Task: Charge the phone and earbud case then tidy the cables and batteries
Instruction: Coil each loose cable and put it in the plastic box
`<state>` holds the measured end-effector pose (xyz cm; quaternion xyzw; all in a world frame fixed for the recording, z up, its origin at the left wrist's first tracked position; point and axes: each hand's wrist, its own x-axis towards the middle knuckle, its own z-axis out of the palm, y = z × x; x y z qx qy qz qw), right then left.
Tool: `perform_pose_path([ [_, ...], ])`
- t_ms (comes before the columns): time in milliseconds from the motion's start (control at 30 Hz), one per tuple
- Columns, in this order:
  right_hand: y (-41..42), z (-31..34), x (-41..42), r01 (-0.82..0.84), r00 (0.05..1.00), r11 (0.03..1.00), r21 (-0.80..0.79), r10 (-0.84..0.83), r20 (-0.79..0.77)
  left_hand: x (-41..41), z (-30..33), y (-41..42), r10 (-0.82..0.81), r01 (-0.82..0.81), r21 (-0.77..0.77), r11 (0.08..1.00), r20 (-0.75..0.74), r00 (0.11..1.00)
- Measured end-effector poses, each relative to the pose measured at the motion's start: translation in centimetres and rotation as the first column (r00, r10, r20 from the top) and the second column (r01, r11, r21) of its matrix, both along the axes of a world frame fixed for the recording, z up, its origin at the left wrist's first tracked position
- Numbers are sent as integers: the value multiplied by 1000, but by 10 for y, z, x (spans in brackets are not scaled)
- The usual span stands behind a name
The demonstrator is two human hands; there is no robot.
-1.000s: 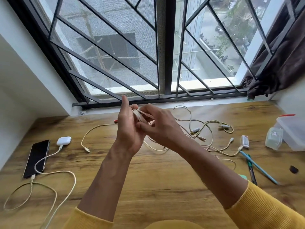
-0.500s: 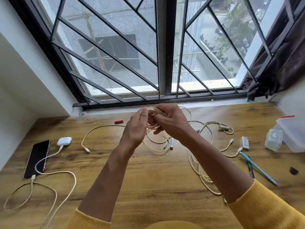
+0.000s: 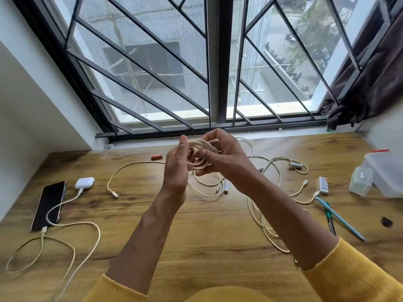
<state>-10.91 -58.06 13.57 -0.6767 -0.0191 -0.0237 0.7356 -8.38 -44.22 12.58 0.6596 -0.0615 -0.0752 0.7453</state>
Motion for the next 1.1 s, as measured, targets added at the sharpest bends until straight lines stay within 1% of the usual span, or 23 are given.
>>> perform_pose_path([
  [67,-2,0,0,44,999,998,-46,-44,4,-2,2,-2,-10,5,-84,996,-57,998],
  [133,-4,1,1,53,999,998,-46,-52,14,-1,3,-3,-12,2,-126,992,-82,997],
  [300,-7,5,2,5,1000,989,147,-7,12,1,4,-4,7,-12,-127,992,-36,999],
  [400,-3,4,2,-5,999,981,196,-2,36,4,4,-1,-3,-2,-142,990,-30,1000],
  [533,0,1,2,61,997,962,267,-71,29,3,-3,3,-41,35,-104,994,-52,998],
  [633,3,-3,2,77,996,937,340,-88,18,1,-7,1,-6,-4,-128,992,-81,997],
  [700,7,-6,2,70,996,931,358,-87,31,1,-7,-3,36,-55,-168,984,-111,993],
  [833,14,-10,0,10,996,937,350,-38,75,5,-5,-6,88,-119,-213,970,-148,985],
  [933,16,-11,-1,-31,995,955,294,1,102,10,-3,-6,132,-166,-231,959,-155,979],
  [1033,20,-8,1,71,997,973,221,-77,19,11,-1,-8,153,-188,-237,953,-159,975],
  [1100,21,-9,2,151,988,983,106,-148,-34,11,0,-8,168,-210,-253,944,-178,970],
])
